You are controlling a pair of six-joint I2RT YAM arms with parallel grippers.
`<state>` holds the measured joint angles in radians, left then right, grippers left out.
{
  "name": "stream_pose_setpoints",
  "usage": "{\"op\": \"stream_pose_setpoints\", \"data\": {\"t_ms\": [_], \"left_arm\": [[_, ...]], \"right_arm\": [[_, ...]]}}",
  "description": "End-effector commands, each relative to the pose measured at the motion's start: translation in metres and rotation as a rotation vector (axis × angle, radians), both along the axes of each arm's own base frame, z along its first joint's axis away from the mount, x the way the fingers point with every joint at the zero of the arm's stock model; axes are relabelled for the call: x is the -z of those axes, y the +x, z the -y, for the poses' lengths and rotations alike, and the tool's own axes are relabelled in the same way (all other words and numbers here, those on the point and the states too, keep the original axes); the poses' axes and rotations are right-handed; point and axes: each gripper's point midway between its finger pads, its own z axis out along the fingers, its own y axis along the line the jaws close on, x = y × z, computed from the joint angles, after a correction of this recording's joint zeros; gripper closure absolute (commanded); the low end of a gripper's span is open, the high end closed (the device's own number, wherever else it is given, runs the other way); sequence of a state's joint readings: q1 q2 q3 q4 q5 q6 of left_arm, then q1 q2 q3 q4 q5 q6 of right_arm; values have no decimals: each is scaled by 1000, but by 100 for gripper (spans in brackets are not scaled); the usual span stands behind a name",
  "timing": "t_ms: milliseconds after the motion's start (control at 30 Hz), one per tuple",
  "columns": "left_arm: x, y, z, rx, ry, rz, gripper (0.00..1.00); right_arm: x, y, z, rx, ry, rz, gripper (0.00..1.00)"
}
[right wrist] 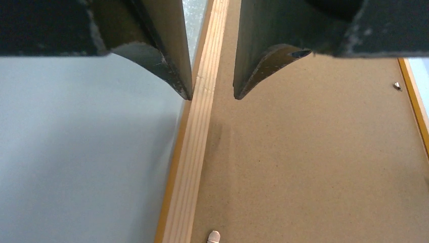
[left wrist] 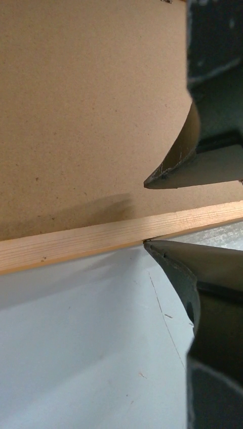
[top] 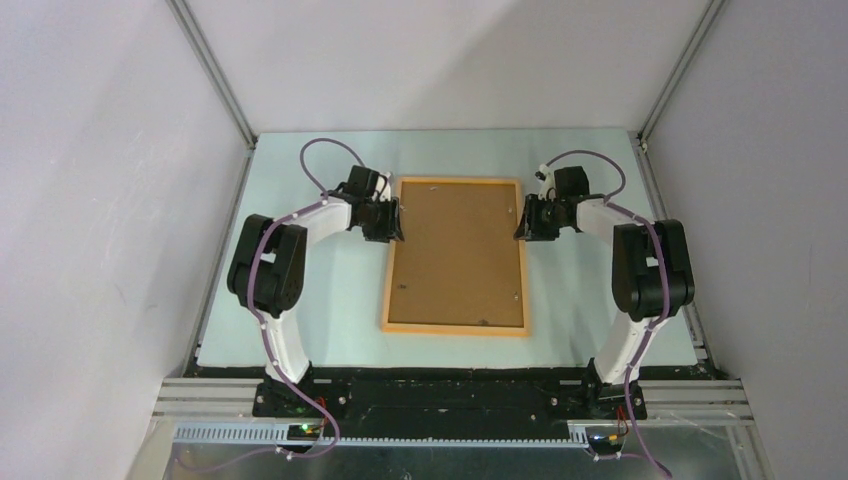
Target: Put the photo into the frame
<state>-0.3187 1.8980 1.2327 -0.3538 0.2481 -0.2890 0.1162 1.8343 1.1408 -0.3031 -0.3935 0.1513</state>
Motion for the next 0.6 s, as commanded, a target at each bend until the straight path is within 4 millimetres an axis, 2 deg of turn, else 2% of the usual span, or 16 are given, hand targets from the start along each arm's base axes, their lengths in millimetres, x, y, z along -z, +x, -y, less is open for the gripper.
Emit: {"op": "stream_pose_setpoints", "data": {"t_ms": [0,267,333,433,500,567], "left_arm": [[4,-6,6,18,-13,-12,54],[8,-14,6,47,-20,-25,64],[9,-17,7,60,-26,-30,69],[10,-24,11,90,-47,-43,89],[10,-30,12,112,-64,-53,97],[9,-38,13,137,-74,-57,100]], "right_arm": [[-5,8,1,3,-18,8,62],[1,7,-3,-15,-27,-18,74],[0,5,-6,-26,-28,-19,78],[2,2,-13,-50,-25,-23,83],[1,-1,-19,-73,-27,-22,88],[1,-5,-26,-97,-17,-25,91]]}}
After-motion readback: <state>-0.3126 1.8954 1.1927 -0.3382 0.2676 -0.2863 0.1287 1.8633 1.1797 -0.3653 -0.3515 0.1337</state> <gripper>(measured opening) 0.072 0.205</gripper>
